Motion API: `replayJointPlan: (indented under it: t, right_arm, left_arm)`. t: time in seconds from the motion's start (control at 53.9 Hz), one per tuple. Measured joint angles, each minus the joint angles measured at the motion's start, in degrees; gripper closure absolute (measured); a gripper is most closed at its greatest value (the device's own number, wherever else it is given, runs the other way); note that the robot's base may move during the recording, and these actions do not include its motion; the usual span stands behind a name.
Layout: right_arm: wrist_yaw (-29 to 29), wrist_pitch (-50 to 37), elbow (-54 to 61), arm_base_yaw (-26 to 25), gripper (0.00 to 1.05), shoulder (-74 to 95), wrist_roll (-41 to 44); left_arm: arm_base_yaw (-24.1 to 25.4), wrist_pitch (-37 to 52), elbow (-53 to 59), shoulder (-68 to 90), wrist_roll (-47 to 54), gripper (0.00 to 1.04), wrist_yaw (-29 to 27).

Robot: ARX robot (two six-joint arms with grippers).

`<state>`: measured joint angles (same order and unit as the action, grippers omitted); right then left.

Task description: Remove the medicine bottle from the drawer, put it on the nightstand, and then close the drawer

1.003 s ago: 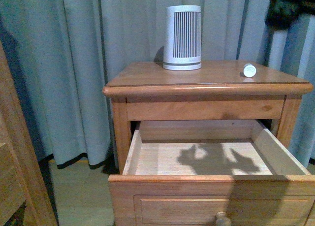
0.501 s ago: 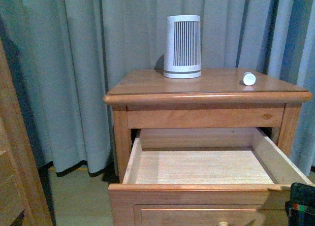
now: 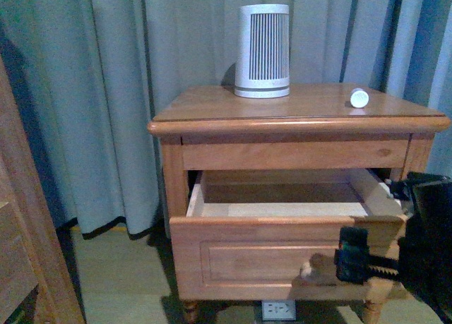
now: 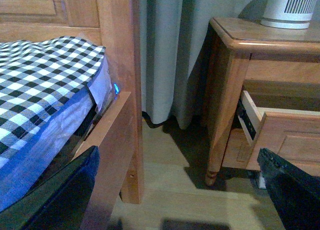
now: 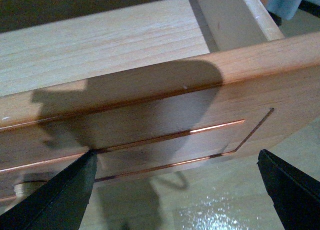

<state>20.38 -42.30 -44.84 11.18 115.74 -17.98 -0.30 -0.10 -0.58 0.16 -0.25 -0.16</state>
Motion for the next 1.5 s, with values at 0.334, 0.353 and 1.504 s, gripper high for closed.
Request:
replayJointPlan:
  t: [0.334, 0.353, 1.504]
  right_arm:
    - [-1.3, 9.4, -28.5, -4.5, 0.07, 15.8, 3.5]
    - [-1.1, 10.1, -30.2, -4.7, 0.07, 16.5, 3.5]
    - [16.3, 26.4, 33.6, 1.2, 0.07, -79.8, 14.9]
  left_arm:
    - [0.0, 0.0, 0.0, 0.0, 0.0, 0.07, 0.0]
    - [0.0, 0.0, 0.0, 0.0, 0.0, 0.07, 0.0]
    - [0.0, 0.0, 0.0, 0.0, 0.0, 0.07, 0.0]
